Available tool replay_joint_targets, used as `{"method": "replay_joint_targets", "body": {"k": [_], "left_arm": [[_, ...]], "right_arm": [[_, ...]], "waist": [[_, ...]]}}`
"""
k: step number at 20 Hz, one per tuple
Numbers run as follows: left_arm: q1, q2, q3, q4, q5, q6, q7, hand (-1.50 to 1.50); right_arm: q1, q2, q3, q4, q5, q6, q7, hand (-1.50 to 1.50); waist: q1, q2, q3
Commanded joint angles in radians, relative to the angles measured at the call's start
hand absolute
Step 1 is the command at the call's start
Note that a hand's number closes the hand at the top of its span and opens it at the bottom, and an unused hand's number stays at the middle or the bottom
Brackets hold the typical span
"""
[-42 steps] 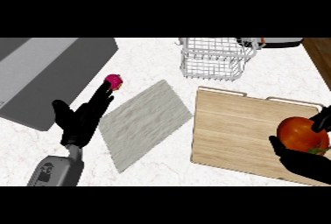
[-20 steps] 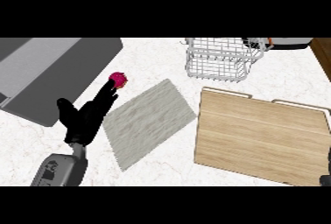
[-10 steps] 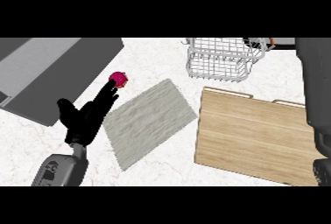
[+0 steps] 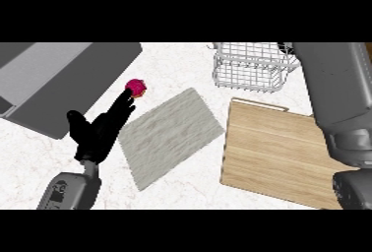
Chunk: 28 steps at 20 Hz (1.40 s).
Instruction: Pick the tomato from the tray and place it in the tiered basket
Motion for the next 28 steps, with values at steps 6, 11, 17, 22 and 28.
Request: {"method": "replay_joint_targets", "body": {"k": [6, 11, 17, 22, 28], "left_arm": [[0.000, -0.033, -0.034, -0.002, -0.027, 0.009, -0.006, 0.00], [-0.020, -0.023, -0.006, 0.017, -0.027, 0.013, -0.009, 0.00], [0.019, -0.016, -0.012, 0.005, -0.016, -0.015, -0.016, 0.00], [-0.020, 0.020, 0.050, -0.017, 0.010, -0.004, 0.046, 0.00], [0.004, 0.024, 0.068, -0.008, 0.013, -0.005, 0.043, 0.00]], "right_arm": [[-0.129, 0.070, -0.118, 0.247, -0.149, -0.132, -0.252, -1.50], [-0.154, 0.078, -0.137, 0.321, -0.165, -0.224, -0.420, -1.50], [-0.187, 0.014, -0.190, 0.356, -0.164, -0.404, -0.439, -1.50], [-0.161, -0.013, -0.243, 0.302, -0.214, -0.470, -0.342, -1.50], [0.023, -0.117, -0.204, 0.162, -0.238, -0.274, -0.311, -1.50]], "waist": [[0.018, 0.006, 0.000], [0.014, 0.006, -0.001], [0.010, 0.003, -0.001], [-0.031, -0.016, 0.000], [-0.069, -0.026, 0.000]]}}
